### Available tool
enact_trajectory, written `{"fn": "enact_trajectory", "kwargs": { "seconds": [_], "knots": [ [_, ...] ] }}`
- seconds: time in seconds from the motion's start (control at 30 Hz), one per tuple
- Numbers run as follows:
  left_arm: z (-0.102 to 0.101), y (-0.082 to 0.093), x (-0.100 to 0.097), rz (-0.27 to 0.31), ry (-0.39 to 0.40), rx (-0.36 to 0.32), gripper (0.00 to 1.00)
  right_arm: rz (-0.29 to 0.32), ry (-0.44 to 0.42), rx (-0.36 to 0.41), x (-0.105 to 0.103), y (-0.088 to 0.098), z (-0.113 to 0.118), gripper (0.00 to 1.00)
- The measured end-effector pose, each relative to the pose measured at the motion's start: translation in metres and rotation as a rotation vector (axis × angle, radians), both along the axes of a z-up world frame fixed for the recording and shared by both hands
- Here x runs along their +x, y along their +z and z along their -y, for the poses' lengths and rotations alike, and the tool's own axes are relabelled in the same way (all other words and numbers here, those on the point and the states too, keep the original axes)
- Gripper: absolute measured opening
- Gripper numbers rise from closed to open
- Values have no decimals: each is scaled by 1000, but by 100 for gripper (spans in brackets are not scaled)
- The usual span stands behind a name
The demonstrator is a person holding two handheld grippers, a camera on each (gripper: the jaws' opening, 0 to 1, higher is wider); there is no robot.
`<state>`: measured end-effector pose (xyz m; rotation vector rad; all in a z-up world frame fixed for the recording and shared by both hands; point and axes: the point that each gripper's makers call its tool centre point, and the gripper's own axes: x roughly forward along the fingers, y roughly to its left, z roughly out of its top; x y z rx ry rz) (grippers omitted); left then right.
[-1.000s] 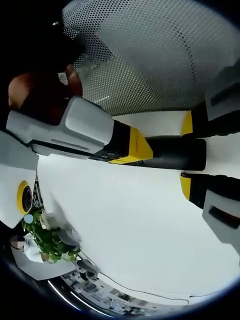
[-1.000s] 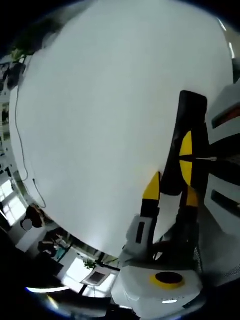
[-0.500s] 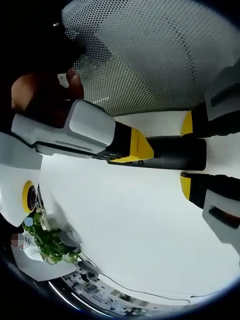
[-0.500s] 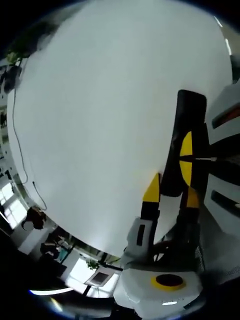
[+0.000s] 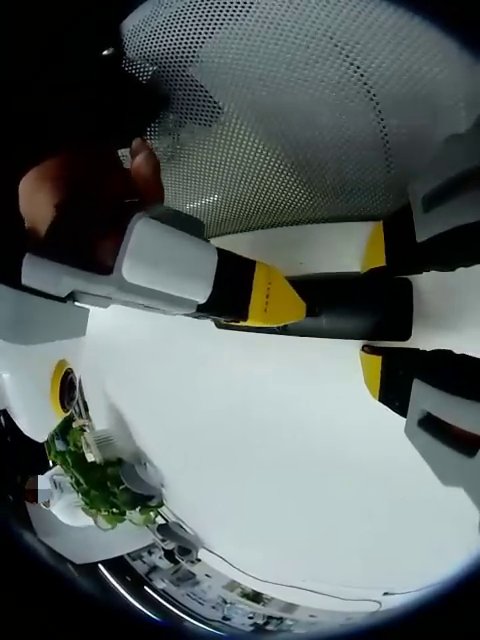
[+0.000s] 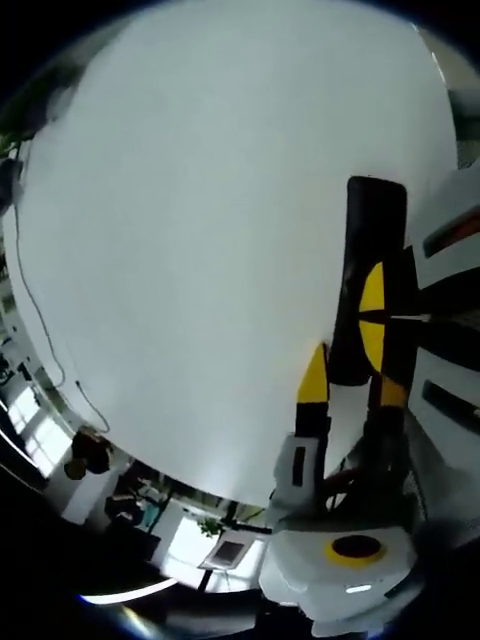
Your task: Press the specified remote control buttons in sequence, fully releasing each button before pressing the next.
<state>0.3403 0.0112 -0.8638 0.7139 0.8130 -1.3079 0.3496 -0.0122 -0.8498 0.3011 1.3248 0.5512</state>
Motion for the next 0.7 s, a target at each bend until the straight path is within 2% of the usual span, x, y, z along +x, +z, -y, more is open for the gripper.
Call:
{"fn": "enact_trajectory", "kwargs": {
  "seconds": [0.07,0.27,0.7],
  "knots": [
    [0,0,0,0,0,0,28,-3,-6,28,0,3,-4,0],
    [0,0,0,-1,4,-6,28,-11,-6,43,-1,2,-7,0],
    [1,0,1,-2,4,-4,28,-21,17,22,-3,-3,-7,0]
  ]
}}
